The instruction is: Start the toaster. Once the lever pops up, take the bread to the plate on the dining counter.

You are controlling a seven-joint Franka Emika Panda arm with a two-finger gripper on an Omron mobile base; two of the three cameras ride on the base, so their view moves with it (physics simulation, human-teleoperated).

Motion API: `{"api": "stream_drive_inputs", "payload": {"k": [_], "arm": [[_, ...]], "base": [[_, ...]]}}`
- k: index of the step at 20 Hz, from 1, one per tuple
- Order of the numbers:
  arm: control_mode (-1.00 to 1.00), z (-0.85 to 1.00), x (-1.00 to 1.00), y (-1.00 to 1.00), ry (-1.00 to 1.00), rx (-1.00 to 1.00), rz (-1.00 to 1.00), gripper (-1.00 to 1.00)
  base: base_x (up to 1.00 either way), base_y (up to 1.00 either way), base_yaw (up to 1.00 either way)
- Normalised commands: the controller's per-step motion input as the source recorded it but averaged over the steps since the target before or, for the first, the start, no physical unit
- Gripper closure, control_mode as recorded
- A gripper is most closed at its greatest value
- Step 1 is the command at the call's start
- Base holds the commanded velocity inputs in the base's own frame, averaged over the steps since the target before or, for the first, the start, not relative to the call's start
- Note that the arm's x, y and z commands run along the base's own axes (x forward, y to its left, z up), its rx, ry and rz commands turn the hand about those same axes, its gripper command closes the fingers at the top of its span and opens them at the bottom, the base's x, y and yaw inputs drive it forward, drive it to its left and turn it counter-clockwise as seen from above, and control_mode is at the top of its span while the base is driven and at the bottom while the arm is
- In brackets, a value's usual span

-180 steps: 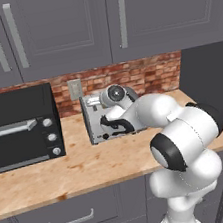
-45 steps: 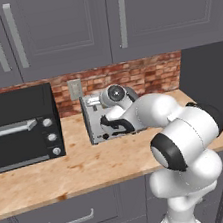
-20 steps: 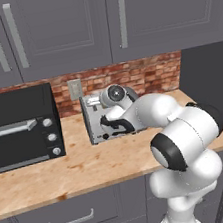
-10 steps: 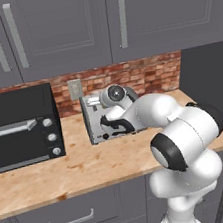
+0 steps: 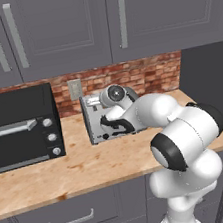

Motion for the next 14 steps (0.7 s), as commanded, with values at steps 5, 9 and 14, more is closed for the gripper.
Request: {"api": "stream_drive_inputs", "payload": {"k": [5, 9, 14], "arm": [[-1.00, 0.00, 0.00, 0.00, 0.00, 0.00, 0.00, -1.00], [-1.00, 0.00, 0.00, 0.00, 0.00, 0.00, 0.00, -1.00], [-1.00, 0.00, 0.00, 0.00, 0.00, 0.00, 0.00, -1.00]], "base": [[0.00, 0.00, 0.00], [0.00, 0.00, 0.00], [0.00, 0.00, 0.00]]}}
